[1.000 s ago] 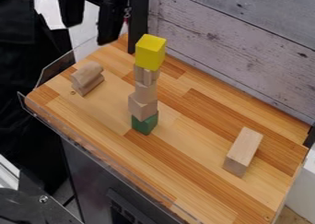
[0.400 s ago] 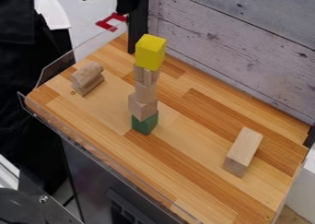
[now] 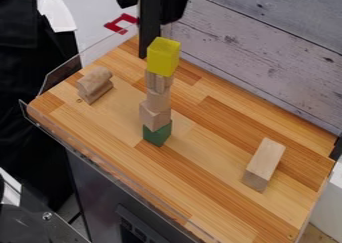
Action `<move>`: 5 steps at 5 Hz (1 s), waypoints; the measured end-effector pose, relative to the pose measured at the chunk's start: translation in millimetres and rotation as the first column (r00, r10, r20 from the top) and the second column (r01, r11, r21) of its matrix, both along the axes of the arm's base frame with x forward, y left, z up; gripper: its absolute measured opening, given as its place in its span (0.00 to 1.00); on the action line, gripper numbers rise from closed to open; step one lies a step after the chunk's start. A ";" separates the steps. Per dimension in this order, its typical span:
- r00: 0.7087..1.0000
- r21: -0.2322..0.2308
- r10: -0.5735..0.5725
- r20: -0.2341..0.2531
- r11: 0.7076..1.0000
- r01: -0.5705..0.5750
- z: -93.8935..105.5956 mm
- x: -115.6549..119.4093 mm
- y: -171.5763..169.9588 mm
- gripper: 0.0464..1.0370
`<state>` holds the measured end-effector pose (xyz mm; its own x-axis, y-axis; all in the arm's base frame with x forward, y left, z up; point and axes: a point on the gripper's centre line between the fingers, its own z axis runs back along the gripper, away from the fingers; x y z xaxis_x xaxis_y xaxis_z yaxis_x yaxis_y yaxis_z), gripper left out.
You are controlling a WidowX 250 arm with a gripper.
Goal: Moved yellow block on plus sign to rectangular block on table
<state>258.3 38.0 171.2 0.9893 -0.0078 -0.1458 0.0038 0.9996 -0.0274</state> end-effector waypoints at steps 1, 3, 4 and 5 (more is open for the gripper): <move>0.999 -0.013 0.042 0.005 0.999 -0.042 -10.6 6.6 -5.8 0.96; 0.990 -0.036 0.140 0.022 0.990 -0.139 -17.6 8.9 -6.9 0.96; 0.987 -0.029 0.161 -0.002 0.986 -0.161 -28.4 7.3 -5.6 0.96; 0.984 -0.027 0.173 -0.038 0.984 -0.174 -38.3 8.1 -5.0 0.96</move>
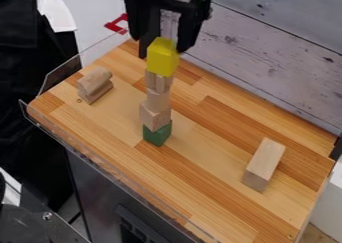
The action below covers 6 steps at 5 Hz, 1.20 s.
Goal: Moved yellow block on plus sign to rectangular block on table
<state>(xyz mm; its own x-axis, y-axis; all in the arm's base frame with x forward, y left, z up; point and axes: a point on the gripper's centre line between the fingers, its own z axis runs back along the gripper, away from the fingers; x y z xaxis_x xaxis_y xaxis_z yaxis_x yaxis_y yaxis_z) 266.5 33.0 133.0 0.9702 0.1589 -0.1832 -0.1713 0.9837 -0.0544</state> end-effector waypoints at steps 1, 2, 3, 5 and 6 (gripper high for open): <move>1.000 -0.003 0.012 -0.014 1.000 -0.012 -5.0 -2.8 1.8 0.96; 0.999 -0.010 0.018 -0.030 1.000 -0.018 -11.1 -3.5 1.8 0.91; 0.999 -0.027 0.025 -0.030 0.999 -0.025 -12.1 -3.4 1.6 0.62; 0.999 -0.027 0.023 -0.040 0.999 -0.024 -11.8 -5.2 2.6 0.50; 1.000 -0.012 0.007 -0.010 1.000 -0.007 5.6 -7.7 0.1 0.50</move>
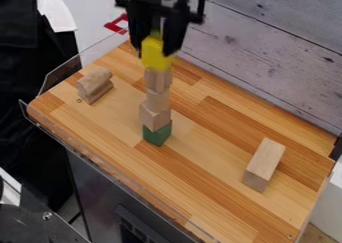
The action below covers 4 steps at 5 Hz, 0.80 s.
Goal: Moved yellow block on plus sign to rectangular block on table
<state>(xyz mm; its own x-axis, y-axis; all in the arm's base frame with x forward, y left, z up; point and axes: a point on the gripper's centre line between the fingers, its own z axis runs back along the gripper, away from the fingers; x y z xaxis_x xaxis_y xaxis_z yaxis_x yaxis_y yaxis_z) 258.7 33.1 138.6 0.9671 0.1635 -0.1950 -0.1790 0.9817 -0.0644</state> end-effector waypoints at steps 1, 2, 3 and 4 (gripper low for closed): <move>0.999 0.045 -0.012 0.053 0.999 0.009 22.9 1.4 -3.6 0.50; 0.998 0.078 -0.042 0.042 0.996 0.039 24.7 0.0 -12.9 0.50; 0.992 0.092 -0.122 0.008 0.988 0.121 15.4 -6.2 -33.9 0.50; 0.984 0.056 -0.177 0.014 0.983 0.176 8.7 -4.1 -55.8 0.50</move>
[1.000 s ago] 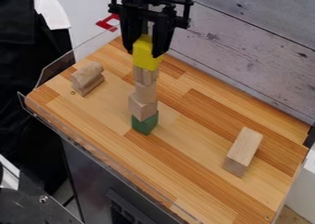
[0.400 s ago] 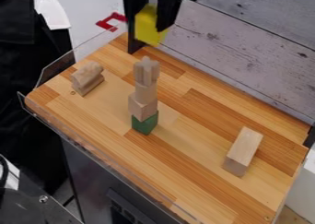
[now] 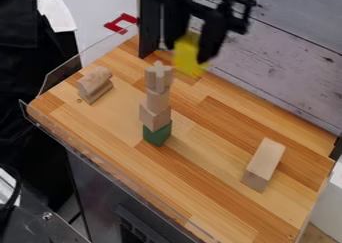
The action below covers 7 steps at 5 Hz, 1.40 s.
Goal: Moved yellow block on plus sign to rectangular block on table
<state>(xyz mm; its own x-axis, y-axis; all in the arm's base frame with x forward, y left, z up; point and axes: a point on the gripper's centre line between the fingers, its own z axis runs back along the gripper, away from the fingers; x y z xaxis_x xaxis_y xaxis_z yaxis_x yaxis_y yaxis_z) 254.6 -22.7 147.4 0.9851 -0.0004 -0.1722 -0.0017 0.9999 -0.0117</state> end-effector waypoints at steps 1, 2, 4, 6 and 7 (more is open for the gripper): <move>0.997 -0.002 -0.062 -0.042 0.998 0.062 -18.7 4.3 -16.3 0.50; 0.994 -0.015 -0.089 -0.065 0.996 0.088 -36.7 5.6 -24.8 0.50; 0.977 -0.028 -0.174 -0.126 0.985 0.171 -80.4 11.0 -58.3 0.50; 0.959 -0.051 -0.254 -0.124 0.967 0.249 -90.6 10.1 -96.5 0.50; 0.965 -0.048 -0.238 -0.114 0.971 0.234 -91.0 15.0 -103.6 0.50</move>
